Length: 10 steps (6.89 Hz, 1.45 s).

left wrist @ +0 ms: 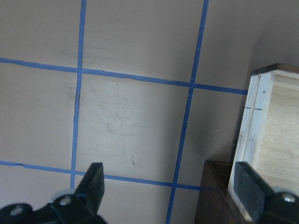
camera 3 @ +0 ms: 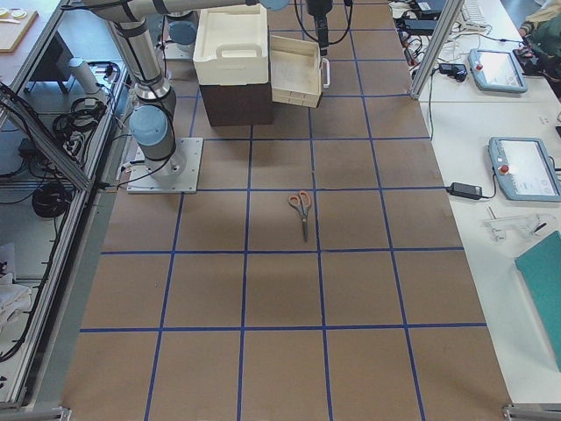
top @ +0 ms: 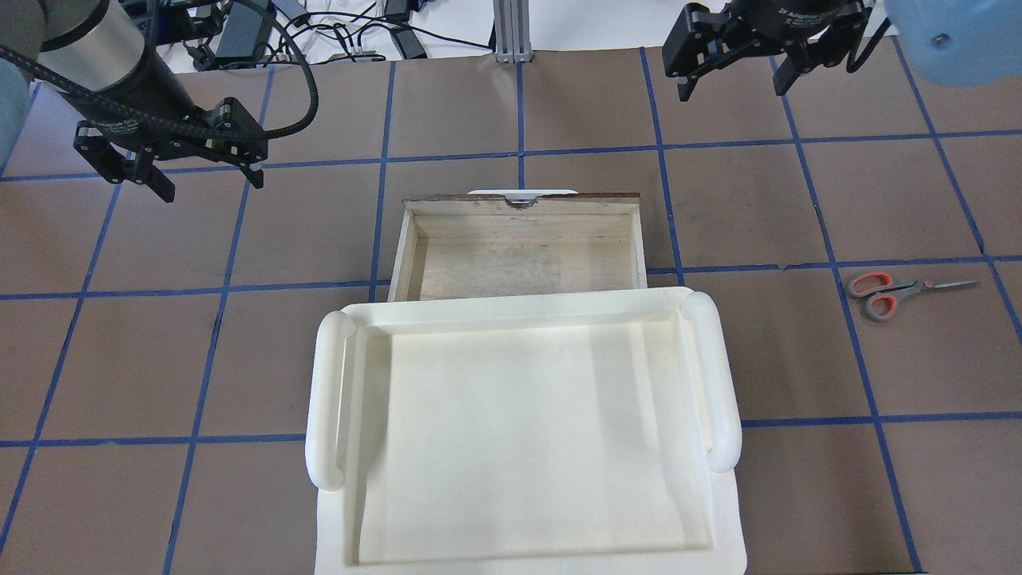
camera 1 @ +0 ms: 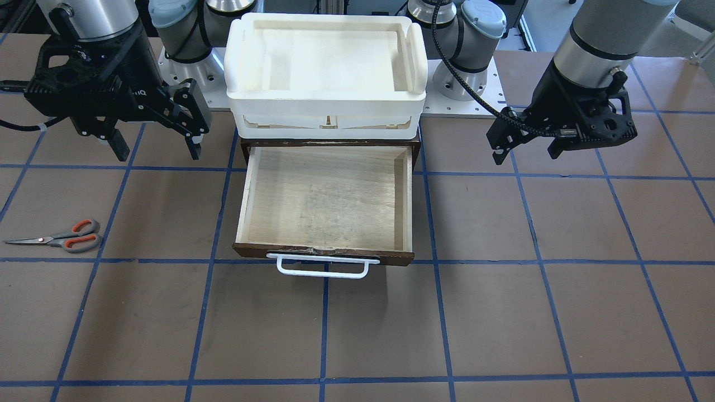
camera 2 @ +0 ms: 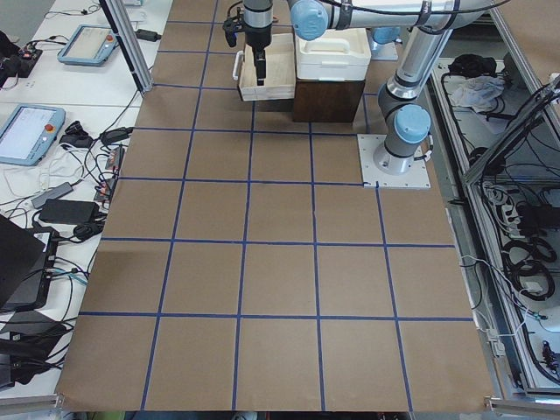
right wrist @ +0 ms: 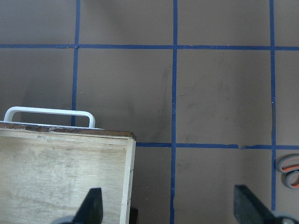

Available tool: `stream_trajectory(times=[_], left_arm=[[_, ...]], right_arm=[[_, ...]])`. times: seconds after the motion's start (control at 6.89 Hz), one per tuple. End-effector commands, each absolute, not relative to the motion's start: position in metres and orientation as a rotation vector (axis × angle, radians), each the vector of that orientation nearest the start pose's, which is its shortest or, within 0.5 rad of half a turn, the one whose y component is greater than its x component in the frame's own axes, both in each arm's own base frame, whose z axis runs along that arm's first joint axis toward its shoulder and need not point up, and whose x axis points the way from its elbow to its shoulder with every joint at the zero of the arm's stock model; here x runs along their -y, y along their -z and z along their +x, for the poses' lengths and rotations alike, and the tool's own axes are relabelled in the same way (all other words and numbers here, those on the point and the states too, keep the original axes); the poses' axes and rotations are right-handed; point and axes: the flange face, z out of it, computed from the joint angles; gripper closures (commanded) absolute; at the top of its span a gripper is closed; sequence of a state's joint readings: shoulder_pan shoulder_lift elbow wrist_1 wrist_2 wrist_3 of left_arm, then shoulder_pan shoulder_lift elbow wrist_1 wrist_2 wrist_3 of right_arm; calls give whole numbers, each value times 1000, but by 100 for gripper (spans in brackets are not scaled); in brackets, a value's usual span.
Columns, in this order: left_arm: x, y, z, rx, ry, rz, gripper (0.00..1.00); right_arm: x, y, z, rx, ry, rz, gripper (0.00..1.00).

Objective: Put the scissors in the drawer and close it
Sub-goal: 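Move the right gripper outward and down toward the orange-handled scissors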

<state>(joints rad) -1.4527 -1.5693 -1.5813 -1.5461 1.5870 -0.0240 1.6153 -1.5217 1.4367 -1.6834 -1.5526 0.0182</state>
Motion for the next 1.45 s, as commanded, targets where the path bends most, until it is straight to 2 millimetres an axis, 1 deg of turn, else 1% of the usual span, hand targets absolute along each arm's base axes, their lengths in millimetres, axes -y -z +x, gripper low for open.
stream_trajectory(times=[0.0,0.15,0.29,0.44,0.58,0.73,0.87,1.02,1.16,1.31], left_arm=[[503,-483,-73,-3116,13,-220,0],[504,-481,-73,-3118,6,-220,0],[502,-481,-73,-3118,6,-220,0],[503,-478,-73,-3120,-1,-218,0],[507,-475,-73,-3121,1,-221,0],[504,-478,-73,-3120,6,-218,0],[506,-475,-73,-3122,2,-218,0],[506,-474,-73,-3126,-5,-219,0],[508,-461,-73,-3124,-48,-218,0],[501,-455,-73,-3122,-66,-218,0]], right_arm=[[522,-541,159,-3103,297,-43,0],[522,-539,158,-3106,286,-50,0],[524,-542,157,-3105,307,-48,0],[532,-537,142,-3122,298,-20,0],[550,-521,104,-3122,243,117,0],[559,-518,57,-3150,243,253,0],[560,-503,17,-3197,201,553,0],[558,-491,12,-3081,187,986,0],[573,-480,7,-2941,270,1316,0],[590,-462,-15,-2883,347,1558,0]])
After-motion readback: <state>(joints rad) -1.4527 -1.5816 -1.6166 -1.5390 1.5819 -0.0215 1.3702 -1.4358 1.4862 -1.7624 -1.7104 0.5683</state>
